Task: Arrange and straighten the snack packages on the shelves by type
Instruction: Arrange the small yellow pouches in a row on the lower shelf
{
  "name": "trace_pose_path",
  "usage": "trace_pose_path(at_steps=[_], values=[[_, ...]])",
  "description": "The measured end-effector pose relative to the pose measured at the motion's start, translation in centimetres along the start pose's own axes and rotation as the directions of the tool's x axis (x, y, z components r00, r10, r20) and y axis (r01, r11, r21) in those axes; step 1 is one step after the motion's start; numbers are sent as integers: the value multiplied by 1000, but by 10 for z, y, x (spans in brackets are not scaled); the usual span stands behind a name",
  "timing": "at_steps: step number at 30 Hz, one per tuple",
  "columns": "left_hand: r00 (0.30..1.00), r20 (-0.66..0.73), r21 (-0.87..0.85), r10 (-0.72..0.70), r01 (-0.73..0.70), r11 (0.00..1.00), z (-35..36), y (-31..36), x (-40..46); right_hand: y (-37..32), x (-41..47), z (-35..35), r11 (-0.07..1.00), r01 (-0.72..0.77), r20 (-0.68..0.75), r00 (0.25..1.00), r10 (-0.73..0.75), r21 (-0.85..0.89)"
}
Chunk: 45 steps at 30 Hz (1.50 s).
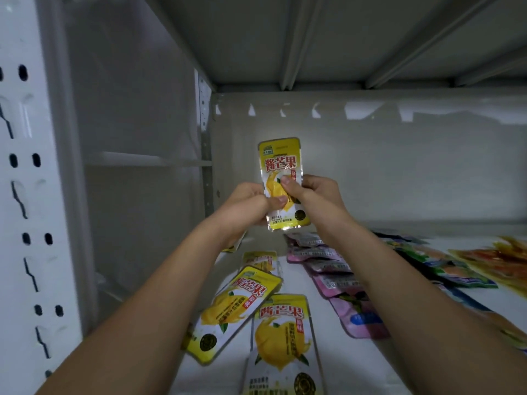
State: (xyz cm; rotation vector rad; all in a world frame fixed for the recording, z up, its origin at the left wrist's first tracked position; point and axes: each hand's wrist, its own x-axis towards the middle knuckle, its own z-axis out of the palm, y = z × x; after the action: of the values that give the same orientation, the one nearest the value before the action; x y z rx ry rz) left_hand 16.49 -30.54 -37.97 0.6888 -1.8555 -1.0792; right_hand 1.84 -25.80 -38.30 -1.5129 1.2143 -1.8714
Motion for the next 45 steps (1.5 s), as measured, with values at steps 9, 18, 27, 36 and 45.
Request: trace_pose_path(at_steps=[9,18,27,36,45], values=[[978,-203,-9,44,-47,999,-8,-2,4,4,-1,-2,1000,-21,52,998,22,-23],[973,-229,-174,22,-63,983,-12,7,2,11,-2,2,994,-5,122,992,19,-108],[966,-253,-296,47,-123,947,-13,6,2,10,-6,8,997,-33,188,981,45,-68],[977,-200,-308,72,-133,942,-12,7,4,14,-4,7,988,-13,173,984,39,-153],[977,-203,-235,64,-112,965,-11,2,4,16,-3,8,976,8,130,991,21,-219]])
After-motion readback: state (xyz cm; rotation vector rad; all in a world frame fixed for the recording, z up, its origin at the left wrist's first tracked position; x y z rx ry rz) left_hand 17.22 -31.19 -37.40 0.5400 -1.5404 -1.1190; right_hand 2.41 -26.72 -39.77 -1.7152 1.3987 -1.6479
